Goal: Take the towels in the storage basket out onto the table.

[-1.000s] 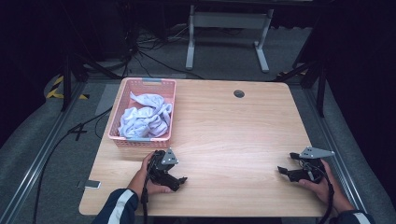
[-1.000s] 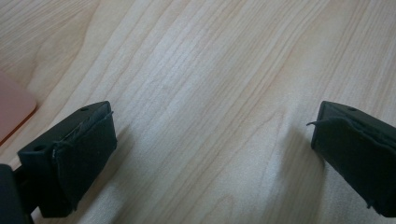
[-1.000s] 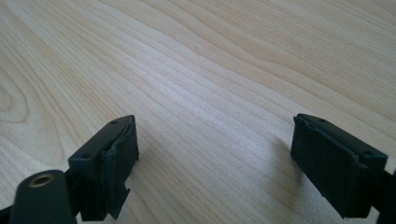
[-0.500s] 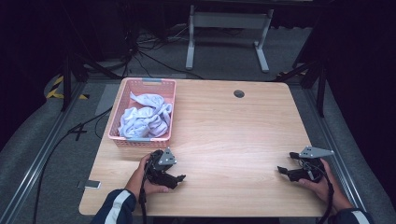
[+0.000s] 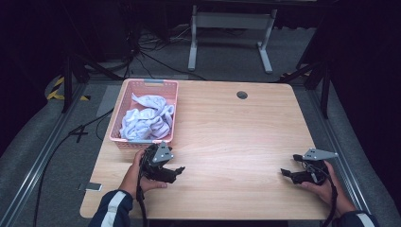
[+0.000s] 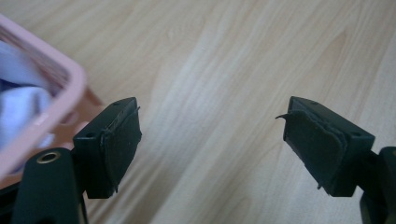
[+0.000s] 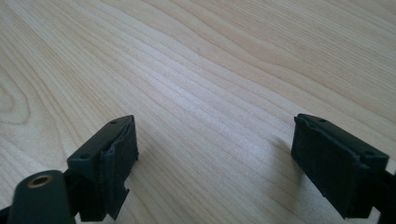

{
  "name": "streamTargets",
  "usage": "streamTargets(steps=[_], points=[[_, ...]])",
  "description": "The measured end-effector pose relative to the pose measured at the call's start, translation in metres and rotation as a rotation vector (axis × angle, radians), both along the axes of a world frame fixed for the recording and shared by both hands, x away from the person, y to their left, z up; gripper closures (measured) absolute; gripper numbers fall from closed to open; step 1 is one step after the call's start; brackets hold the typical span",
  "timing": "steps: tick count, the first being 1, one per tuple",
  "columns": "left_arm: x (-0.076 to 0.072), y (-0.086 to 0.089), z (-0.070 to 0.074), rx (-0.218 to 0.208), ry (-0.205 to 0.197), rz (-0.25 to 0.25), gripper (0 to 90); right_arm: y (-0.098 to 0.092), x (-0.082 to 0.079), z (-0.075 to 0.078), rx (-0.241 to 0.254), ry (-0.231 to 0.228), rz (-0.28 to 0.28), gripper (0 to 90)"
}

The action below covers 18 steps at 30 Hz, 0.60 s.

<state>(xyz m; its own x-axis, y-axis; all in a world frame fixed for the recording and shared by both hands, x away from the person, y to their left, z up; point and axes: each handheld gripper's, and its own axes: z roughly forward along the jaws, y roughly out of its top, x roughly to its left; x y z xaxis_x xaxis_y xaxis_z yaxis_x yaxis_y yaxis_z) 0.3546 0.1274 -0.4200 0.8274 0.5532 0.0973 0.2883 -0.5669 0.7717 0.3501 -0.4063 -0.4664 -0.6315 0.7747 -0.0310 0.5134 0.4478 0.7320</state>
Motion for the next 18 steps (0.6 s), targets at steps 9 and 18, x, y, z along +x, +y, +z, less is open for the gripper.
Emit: streamTargets(steps=[9, 18], points=[[0.007, 0.021, 0.023, -0.025, -0.066, 0.074, 18.3, 0.005, 0.003, 0.000, -0.002, 0.000, 0.024, 14.6], [0.035, 0.046, 0.044, -0.015, -0.102, 0.168, 16.4, 0.005, 0.002, 0.000, -0.002, -0.002, 0.027, 14.6]])
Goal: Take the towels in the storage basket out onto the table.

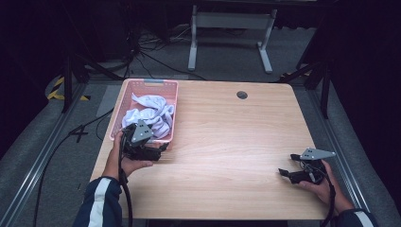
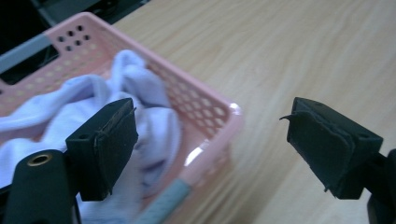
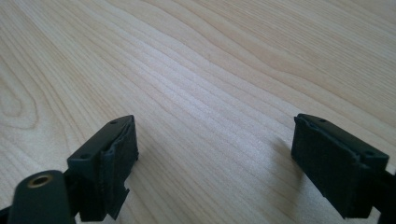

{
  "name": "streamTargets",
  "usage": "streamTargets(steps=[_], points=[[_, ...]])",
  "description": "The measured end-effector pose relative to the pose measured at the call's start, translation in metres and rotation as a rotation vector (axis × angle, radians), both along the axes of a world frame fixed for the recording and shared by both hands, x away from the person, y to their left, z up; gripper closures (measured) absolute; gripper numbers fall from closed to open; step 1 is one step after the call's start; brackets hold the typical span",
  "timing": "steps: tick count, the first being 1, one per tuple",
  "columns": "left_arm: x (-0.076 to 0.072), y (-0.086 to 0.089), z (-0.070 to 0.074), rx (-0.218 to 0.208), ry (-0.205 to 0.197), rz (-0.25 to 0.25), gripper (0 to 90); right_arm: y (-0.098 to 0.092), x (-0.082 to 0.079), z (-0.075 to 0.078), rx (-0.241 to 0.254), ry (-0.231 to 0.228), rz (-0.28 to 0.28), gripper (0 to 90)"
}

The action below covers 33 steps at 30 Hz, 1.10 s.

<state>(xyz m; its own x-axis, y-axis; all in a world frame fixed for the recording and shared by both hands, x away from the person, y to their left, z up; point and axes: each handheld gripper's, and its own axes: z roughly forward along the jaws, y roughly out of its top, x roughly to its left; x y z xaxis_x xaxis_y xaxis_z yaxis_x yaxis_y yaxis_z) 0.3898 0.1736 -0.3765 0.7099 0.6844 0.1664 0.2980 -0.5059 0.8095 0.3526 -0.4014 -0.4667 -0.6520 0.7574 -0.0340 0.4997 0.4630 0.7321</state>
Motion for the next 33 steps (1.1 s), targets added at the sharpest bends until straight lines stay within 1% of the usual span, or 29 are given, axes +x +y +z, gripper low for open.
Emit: streamTargets(steps=[2, 3, 4, 5, 6, 7, 8, 9, 10, 11, 12, 13, 14, 15, 16, 17, 18, 19, 20, 22, 23, 24, 25, 26, 29, 31, 32, 33], points=[[0.011, 0.005, 0.004, 0.016, 0.006, 0.028, 16.4, 0.000, 0.000, 0.000, 0.000, 0.000, 0.001, 14.6], [0.017, 0.009, 0.007, 0.017, 0.007, 0.039, 15.9, 0.000, 0.000, 0.000, 0.000, 0.000, 0.001, 14.6], [0.017, 0.009, 0.007, 0.017, 0.007, 0.039, 15.7, 0.000, 0.000, 0.000, 0.000, 0.000, 0.001, 14.6], [0.026, 0.014, 0.008, -0.002, 0.017, 0.052, 15.7, 0.000, 0.000, 0.000, 0.000, 0.000, 0.002, 14.5], [0.032, 0.016, 0.007, -0.008, 0.026, 0.063, 15.7, 0.000, 0.000, 0.000, 0.000, 0.000, 0.002, 14.6], [0.040, 0.017, 0.004, 0.020, 0.055, 0.066, 15.7, 0.000, 0.000, 0.000, 0.001, 0.000, 0.002, 14.6], [0.047, 0.017, 0.002, 0.061, 0.074, 0.074, 15.7, 0.000, 0.000, 0.000, 0.001, -0.001, 0.003, 14.6], [0.053, 0.016, 0.000, 0.094, 0.095, 0.086, 15.7, 0.000, 0.000, 0.000, 0.001, -0.001, 0.004, 14.6], [0.060, 0.015, -0.003, 0.104, 0.124, 0.085, 15.8, 0.000, 0.000, 0.000, 0.001, 0.000, 0.004, 14.6], [0.064, 0.014, -0.005, 0.122, 0.146, 0.083, 15.8, 0.000, 0.000, 0.000, 0.001, 0.000, 0.004, 14.6], [0.068, 0.012, -0.007, 0.141, 0.137, 0.093, 15.8, 0.000, 0.000, 0.000, 0.002, 0.000, 0.004, 14.6], [0.072, 0.010, -0.010, 0.185, 0.125, 0.103, 15.8, 0.000, 0.000, 0.000, 0.002, 0.000, 0.004, 14.6], [0.076, 0.009, -0.013, 0.215, 0.134, 0.108, 15.8, 0.000, 0.000, 0.000, 0.002, -0.001, 0.004, 14.6], [0.079, 0.007, -0.014, 0.224, 0.143, 0.104, 15.8, 0.000, 0.000, 0.000, 0.002, 0.000, 0.005, 14.6], [0.084, 0.007, -0.015, 0.225, 0.187, 0.097, 15.9, 0.000, 0.000, 0.000, 0.002, 0.000, 0.005, 14.6], [0.090, 0.005, -0.017, 0.230, 0.212, 0.106, 15.9, 0.000, 0.000, 0.000, 0.002, 0.000, 0.005, 14.6], [0.095, 0.005, -0.016, 0.235, 0.228, 0.114, 16.2, 0.000, 0.000, 0.000, 0.002, 0.000, 0.005, 14.6], [0.099, 0.005, -0.015, 0.228, 0.229, 0.121, 16.5, 0.000, 0.000, 0.000, 0.002, 0.000, 0.004, 14.6], [0.099, 0.005, -0.015, 0.228, 0.229, 0.121, 15.8, 0.000, 0.000, 0.000, 0.002, 0.000, 0.004, 14.6], [0.106, 0.004, -0.013, 0.248, 0.243, 0.121, 16.0, 0.000, 0.000, 0.000, 0.001, -0.001, 0.006, 14.6], [0.109, 0.002, -0.014, 0.265, 0.243, 0.125, 15.9, -0.001, 0.000, 0.000, 0.001, -0.002, 0.006, 14.6], [0.111, 0.001, -0.015, 0.282, 0.252, 0.125, 15.8, -0.001, 0.000, 0.000, 0.001, -0.001, 0.007, 14.6], [0.116, 0.000, -0.017, 0.312, 0.268, 0.128, 15.7, -0.001, 0.000, 0.000, 0.001, -0.002, 0.007, 14.6], [0.120, -0.001, -0.019, 0.315, 0.288, 0.128, 15.6, -0.001, 0.000, 0.000, 0.001, -0.002, 0.007, 14.6], [0.129, -0.003, -0.028, 0.305, 0.318, 0.134, 14.3, -0.001, -0.001, 0.000, 0.001, -0.002, 0.009, 14.6], [0.133, -0.005, -0.032, 0.330, 0.330, 0.133, 9.5, -0.001, -0.001, 0.000, 0.001, -0.002, 0.010, 14.6], [0.136, -0.007, -0.035, 0.341, 0.341, 0.135, 8.0, -0.001, -0.001, 0.000, 0.001, -0.002, 0.009, 14.6], [0.139, -0.008, -0.037, 0.361, 0.359, 0.131, 7.1, -0.001, -0.001, 0.000, 0.001, -0.002, 0.010, 14.6]])
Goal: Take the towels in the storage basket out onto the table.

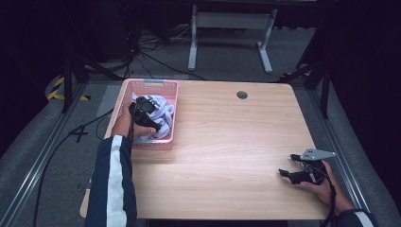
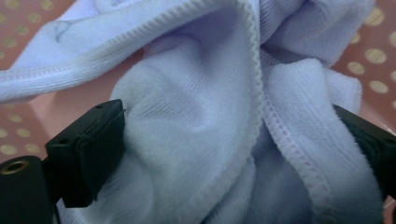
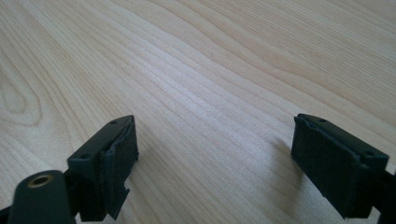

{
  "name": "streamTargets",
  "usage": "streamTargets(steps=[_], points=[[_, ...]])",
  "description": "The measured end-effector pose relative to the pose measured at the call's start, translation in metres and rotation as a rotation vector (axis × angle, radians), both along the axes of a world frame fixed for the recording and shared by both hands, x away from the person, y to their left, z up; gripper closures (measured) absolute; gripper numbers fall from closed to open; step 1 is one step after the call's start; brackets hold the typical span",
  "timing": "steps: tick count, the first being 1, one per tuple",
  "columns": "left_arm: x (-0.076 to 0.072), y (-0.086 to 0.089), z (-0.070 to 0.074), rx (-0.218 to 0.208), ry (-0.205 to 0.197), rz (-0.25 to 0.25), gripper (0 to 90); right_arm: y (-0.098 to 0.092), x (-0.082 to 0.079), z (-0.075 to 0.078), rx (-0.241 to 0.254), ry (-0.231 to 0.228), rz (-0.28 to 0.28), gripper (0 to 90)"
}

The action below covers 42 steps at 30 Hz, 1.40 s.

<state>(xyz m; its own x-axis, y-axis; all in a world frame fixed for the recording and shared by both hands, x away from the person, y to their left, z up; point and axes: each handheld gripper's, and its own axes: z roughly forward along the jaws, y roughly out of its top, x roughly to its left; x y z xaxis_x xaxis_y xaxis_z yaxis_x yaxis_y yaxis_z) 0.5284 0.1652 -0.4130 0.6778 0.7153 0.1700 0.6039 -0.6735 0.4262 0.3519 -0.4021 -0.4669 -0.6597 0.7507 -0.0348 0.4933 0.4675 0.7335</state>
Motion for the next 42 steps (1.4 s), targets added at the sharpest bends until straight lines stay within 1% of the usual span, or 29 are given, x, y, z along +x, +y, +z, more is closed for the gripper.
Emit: streamTargets(steps=[3, 4, 5, 7, 8, 10, 11, 12, 13, 14, 15, 16, 19, 20, 21, 22, 24, 25, 26, 27, 28, 31, 32, 34, 37, 38, 39, 40, 42], points=[[0.008, -0.005, -0.010, 0.042, 0.058, 0.011, 2.8, 0.000, 0.000, 0.000, 0.001, 0.001, 0.000, 14.6], [0.010, -0.006, -0.012, 0.037, 0.070, 0.017, 1.5, 0.000, 0.000, 0.000, 0.001, 0.001, 0.000, 14.6], [0.013, -0.006, -0.017, 0.021, 0.091, 0.031, 0.4, 0.000, 0.000, 0.000, 0.002, 0.001, 0.000, 14.6], [0.016, -0.006, -0.023, 0.018, 0.115, 0.038, 0.0, 0.000, -0.001, 0.000, 0.002, 0.001, 0.002, 14.6], [0.018, -0.007, -0.024, 0.017, 0.130, 0.041, 0.0, 0.000, -0.001, 0.000, 0.003, 0.002, 0.002, 14.6], [0.019, -0.007, -0.024, 0.014, 0.143, 0.051, 0.1, 0.000, -0.001, 0.000, 0.003, 0.002, 0.003, 14.6], [0.020, -0.006, -0.025, 0.006, 0.149, 0.053, 0.3, 0.000, -0.001, 0.000, 0.002, 0.002, 0.003, 14.6], [0.020, -0.005, -0.026, -0.008, 0.154, 0.070, 0.9, 0.000, -0.001, 0.000, 0.003, 0.002, 0.003, 14.6], [0.020, -0.005, -0.026, -0.019, 0.161, 0.074, 2.5, 0.000, -0.001, 0.000, 0.003, 0.002, 0.003, 14.6], [0.020, -0.005, -0.026, -0.020, 0.163, 0.071, 5.7, 0.000, -0.001, 0.000, 0.003, 0.002, 0.003, 14.6], [0.020, -0.005, -0.025, -0.018, 0.151, 0.074, 10.6, 0.000, -0.001, 0.000, 0.003, 0.002, 0.005, 14.6], [0.020, -0.006, -0.025, -0.014, 0.149, 0.076, 15.8, 0.000, -0.001, 0.000, 0.002, 0.003, 0.006, 14.6], [0.019, -0.008, -0.021, 0.007, 0.138, 0.075, 26.8, 0.000, -0.001, 0.000, 0.002, 0.003, 0.008, 14.6], [0.018, -0.009, -0.020, 0.027, 0.116, 0.077, 34.5, 0.000, -0.001, 0.000, 0.002, 0.003, 0.008, 14.6], [0.018, -0.009, -0.020, 0.027, 0.116, 0.077, 39.2, 0.000, -0.001, 0.000, 0.002, 0.003, 0.007, 14.6], [0.017, -0.010, -0.019, 0.038, 0.111, 0.074, 42.9, 0.000, -0.001, 0.000, 0.002, 0.003, 0.008, 14.6], [0.016, -0.011, -0.019, 0.045, 0.092, 0.084, 48.1, 0.000, -0.001, 0.000, 0.002, 0.003, 0.008, 14.6], [0.016, -0.011, -0.019, 0.045, 0.092, 0.084, 50.7, 0.000, -0.001, 0.000, 0.002, 0.003, 0.008, 14.6], [0.016, -0.012, -0.018, 0.057, 0.088, 0.085, 50.7, 0.000, -0.001, 0.000, 0.002, 0.003, 0.008, 14.6], [0.015, -0.014, -0.018, 0.073, 0.076, 0.082, 53.8, 0.000, -0.001, 0.000, 0.001, 0.001, 0.011, 14.6], [0.014, -0.015, -0.017, 0.083, 0.068, 0.078, 55.0, 0.000, -0.001, 0.000, 0.001, 0.001, 0.011, 14.6], [0.010, -0.016, -0.015, 0.120, 0.007, 0.096, 59.2, 0.000, -0.001, 0.000, 0.001, 0.002, 0.012, 14.6], [0.009, -0.016, -0.013, 0.118, -0.003, 0.099, 60.3, 0.000, -0.001, 0.000, 0.002, 0.002, 0.012, 14.6], [0.007, -0.014, -0.009, 0.125, -0.038, 0.111, 61.4, 0.000, -0.001, 0.000, 0.001, 0.002, 0.012, 14.6], [0.003, -0.010, 0.003, 0.114, -0.088, 0.118, 62.2, 0.000, -0.001, 0.000, 0.001, 0.002, 0.012, 14.6], [0.001, -0.008, 0.008, 0.108, -0.112, 0.128, 62.4, 0.000, -0.001, 0.000, 0.001, 0.002, 0.012, 14.6], [0.000, -0.006, 0.013, 0.100, -0.120, 0.128, 62.4, 0.000, -0.001, 0.000, 0.001, 0.002, 0.012, 14.6], [-0.002, -0.005, 0.018, 0.098, -0.144, 0.131, 62.5, 0.000, -0.001, 0.000, 0.001, 0.002, 0.012, 14.6], [-0.006, -0.001, 0.031, 0.065, -0.179, 0.139, 62.5, 0.000, -0.001, 0.000, 0.001, 0.002, 0.012, 14.6]])
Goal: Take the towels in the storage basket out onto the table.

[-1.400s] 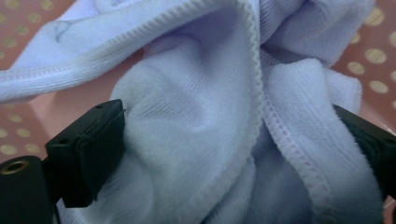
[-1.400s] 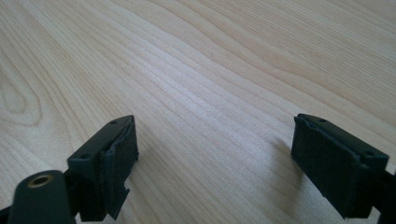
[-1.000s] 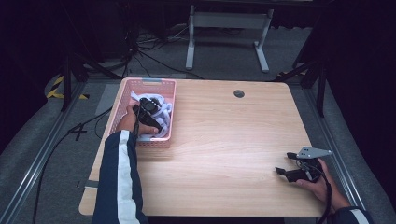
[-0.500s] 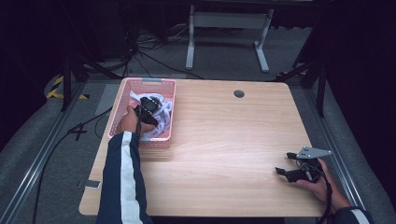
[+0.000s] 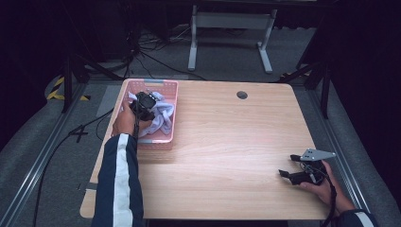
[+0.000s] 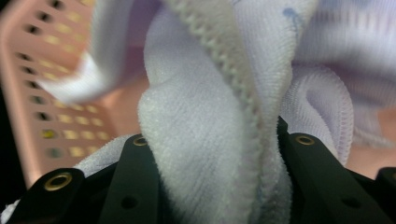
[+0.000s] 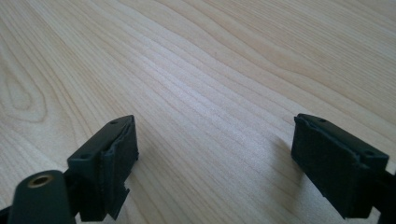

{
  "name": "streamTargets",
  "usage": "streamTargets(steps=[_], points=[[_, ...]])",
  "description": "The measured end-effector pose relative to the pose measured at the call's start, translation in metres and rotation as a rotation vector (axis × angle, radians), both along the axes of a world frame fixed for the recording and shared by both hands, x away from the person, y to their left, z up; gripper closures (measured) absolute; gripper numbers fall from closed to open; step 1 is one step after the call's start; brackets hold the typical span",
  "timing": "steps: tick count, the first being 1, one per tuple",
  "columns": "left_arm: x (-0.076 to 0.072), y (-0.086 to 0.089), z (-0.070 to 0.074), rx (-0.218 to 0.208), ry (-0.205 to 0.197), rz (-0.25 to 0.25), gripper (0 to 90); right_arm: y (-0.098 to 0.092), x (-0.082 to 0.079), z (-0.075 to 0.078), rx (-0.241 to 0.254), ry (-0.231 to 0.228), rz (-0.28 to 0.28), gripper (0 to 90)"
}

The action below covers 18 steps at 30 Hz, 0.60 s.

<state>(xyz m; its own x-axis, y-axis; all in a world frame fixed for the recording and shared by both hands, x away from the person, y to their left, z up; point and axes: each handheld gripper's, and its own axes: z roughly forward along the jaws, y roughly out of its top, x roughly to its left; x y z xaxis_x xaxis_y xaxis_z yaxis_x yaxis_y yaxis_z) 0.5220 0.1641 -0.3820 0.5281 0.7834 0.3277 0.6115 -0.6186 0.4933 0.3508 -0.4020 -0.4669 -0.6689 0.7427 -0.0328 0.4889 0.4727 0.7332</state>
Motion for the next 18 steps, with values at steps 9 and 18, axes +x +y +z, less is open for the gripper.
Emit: streamTargets(steps=[9, 18], points=[[-0.021, 0.011, 0.048, -0.101, -0.171, 0.026, 63.0, 0.000, 0.000, 0.000, 0.000, 0.001, 0.002, 14.6], [-0.039, 0.005, 0.090, -0.171, -0.276, -0.022, 63.0, 0.000, 0.000, 0.000, 0.000, 0.001, 0.002, 14.6]])
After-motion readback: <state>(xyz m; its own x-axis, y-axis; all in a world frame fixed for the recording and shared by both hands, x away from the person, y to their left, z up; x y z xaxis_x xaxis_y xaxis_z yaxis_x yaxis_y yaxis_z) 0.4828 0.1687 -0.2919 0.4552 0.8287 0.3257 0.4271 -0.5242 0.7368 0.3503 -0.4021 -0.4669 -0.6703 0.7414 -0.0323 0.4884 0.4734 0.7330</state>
